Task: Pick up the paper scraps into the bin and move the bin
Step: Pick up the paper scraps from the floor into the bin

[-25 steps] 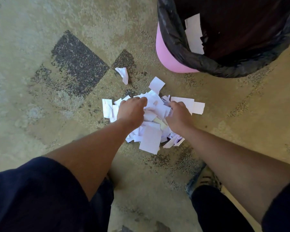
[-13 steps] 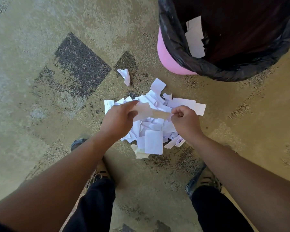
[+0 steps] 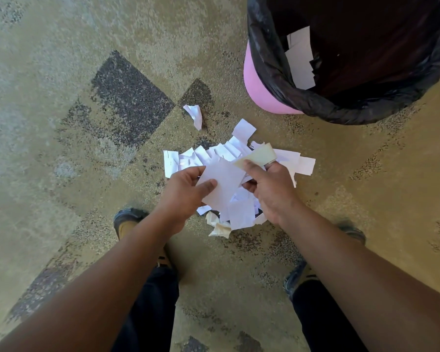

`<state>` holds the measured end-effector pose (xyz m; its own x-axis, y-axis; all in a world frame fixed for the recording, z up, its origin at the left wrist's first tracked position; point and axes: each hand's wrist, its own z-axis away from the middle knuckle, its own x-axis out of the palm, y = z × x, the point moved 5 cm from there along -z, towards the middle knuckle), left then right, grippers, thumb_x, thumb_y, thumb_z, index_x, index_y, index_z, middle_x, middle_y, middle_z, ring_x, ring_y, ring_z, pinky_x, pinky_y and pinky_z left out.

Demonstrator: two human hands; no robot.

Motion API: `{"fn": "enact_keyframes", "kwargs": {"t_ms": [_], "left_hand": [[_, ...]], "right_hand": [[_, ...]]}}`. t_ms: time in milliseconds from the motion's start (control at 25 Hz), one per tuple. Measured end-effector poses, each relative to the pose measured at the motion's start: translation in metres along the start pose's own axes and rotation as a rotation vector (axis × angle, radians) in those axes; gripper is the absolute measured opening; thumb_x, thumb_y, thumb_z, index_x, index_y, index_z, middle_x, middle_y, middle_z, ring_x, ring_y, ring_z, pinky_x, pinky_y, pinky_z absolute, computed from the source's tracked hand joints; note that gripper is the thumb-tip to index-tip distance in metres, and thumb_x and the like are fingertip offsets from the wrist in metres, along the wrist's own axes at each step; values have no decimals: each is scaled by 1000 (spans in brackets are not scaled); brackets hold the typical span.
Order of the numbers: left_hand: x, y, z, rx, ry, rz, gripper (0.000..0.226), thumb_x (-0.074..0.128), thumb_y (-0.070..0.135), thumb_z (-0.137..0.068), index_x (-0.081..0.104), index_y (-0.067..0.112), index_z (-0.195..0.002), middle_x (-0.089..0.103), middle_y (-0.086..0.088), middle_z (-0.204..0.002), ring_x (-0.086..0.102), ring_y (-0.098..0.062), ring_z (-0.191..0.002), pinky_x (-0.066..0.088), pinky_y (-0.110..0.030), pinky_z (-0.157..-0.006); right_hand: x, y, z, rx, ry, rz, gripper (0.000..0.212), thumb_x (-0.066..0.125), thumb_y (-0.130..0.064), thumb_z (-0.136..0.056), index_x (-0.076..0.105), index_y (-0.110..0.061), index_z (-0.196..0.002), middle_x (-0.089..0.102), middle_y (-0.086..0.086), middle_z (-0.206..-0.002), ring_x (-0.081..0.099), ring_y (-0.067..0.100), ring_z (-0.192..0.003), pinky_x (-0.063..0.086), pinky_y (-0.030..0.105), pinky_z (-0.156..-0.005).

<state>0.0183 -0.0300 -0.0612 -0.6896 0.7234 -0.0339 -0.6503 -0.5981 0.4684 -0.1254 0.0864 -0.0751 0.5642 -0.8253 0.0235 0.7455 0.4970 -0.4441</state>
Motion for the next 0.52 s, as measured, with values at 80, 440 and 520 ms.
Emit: {"fn": "enact_keyframes", "kwargs": {"t_ms": [80,440,520], "left_hand": [[-6,1,-1,20,96,10,21,65,6,-98,68,24,-107,78,4,-97,73,-15,-83,61,-31,-71],[17,6,14,129,-131,-234,11,69,22,-97,74,17,-105,67,6,-128,66,-14,-113,53,-15,-81],[22,0,14,116,-152,-203,15,69,23,-97,74,12,-105,73,-10,-117,71,-25,-105,58,-31,-88]], "right_hand": [[-12,-2,-3,-39,131,-5,7,65,-16,-99,71,-21,-99,75,-5,-94,70,9,-82,57,23,-69],[-8,9,15,104,-180,37,24,59,1,-97,72,-14,-111,76,6,-112,71,21,-99,57,39,-90],[-5,9,19,148,-228,-12,26,54,-2,-99,71,-13,-115,76,9,-107,70,24,-96,57,43,-91]]}}
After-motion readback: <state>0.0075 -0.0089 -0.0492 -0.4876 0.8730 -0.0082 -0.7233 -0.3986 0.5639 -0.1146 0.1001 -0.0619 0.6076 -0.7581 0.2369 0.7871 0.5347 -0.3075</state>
